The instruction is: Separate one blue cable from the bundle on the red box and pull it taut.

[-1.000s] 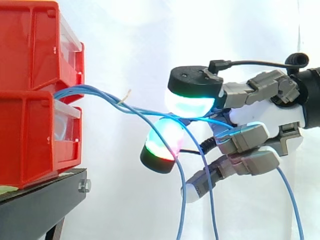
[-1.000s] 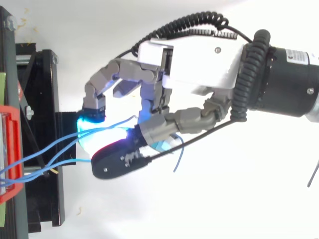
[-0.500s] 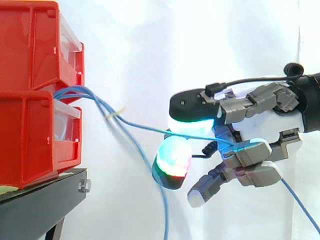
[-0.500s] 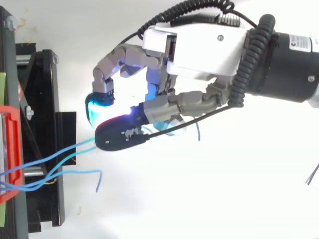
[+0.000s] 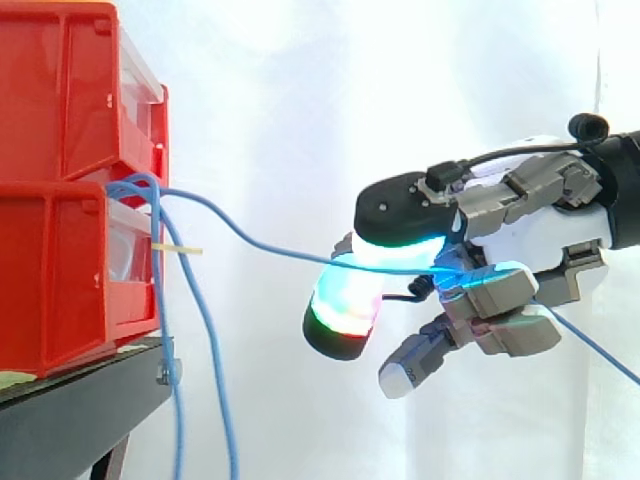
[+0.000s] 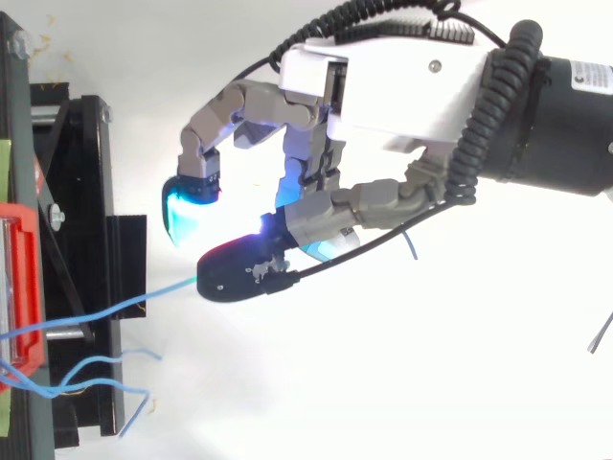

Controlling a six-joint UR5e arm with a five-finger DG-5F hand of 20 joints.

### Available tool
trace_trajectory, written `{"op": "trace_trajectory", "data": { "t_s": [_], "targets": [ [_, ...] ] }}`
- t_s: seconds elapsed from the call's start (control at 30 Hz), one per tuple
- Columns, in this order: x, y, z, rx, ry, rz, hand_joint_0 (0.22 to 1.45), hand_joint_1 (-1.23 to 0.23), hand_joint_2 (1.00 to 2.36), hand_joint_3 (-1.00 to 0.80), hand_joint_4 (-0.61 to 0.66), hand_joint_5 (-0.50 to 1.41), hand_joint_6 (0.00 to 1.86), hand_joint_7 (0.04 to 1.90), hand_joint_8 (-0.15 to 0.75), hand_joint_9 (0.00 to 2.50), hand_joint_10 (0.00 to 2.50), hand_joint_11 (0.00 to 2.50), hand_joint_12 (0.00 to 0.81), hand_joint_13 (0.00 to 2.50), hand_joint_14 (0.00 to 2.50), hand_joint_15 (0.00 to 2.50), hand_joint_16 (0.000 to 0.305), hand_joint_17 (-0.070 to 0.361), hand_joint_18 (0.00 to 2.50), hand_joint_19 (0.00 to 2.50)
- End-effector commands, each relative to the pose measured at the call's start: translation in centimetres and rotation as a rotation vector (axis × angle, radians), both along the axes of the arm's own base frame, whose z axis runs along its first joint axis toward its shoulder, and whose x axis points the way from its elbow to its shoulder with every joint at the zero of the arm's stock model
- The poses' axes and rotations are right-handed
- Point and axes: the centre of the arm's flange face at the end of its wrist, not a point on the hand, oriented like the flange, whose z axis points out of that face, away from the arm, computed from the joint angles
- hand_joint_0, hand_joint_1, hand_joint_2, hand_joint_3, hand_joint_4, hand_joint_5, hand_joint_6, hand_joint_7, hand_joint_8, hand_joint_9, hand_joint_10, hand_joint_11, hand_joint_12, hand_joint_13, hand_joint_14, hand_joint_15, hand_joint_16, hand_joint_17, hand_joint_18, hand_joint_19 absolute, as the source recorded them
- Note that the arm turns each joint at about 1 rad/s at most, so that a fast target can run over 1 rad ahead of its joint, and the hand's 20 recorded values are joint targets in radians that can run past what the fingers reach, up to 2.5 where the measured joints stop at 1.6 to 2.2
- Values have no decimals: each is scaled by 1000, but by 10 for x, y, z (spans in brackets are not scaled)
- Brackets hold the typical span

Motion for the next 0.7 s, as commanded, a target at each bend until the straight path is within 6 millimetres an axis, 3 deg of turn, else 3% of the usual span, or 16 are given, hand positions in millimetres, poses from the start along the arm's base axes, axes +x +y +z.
{"op": "trace_trajectory", "data": {
  "t_s": [0.0,0.33,0.47,0.67],
  "targets": [
    [0,3,0,15,-2,1,581,-603,1001,-484,70,-106,911,779,218,1559,21,1314,339,1550,24,903,32,73,400,432],
    [1,9,-1,144,-26,-20,428,-462,1000,-500,103,-87,891,818,270,1683,20,1316,408,1644,21,866,42,94,428,415],
    [2,14,-1,187,-35,-23,402,-549,1000,-500,112,-89,891,805,278,1719,16,1410,418,1668,20,864,44,99,446,404],
    [2,20,-1,202,-35,-19,513,-770,1000,-500,83,-109,911,817,218,1622,16,1467,355,1596,23,915,36,81,388,414]
  ]
}}
